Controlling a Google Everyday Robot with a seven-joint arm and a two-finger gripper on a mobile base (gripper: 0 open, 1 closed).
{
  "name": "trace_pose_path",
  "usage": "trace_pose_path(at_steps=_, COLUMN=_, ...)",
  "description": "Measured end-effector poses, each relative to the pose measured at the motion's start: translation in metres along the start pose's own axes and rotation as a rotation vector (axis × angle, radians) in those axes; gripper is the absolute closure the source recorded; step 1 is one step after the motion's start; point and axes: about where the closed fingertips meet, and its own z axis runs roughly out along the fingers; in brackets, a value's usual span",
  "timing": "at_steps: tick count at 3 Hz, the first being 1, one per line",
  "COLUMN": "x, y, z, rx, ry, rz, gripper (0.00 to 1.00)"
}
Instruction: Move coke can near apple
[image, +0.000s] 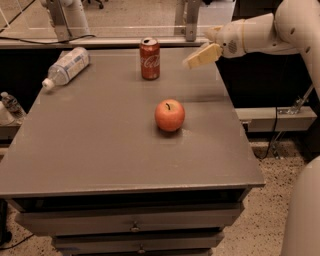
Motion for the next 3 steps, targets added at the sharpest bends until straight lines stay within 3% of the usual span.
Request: trace_pose_path(at_steps=3, x=-0.001, y=0.008, z=0.085, rx=-0.102, ry=-0.135, rz=0.046, gripper=0.0)
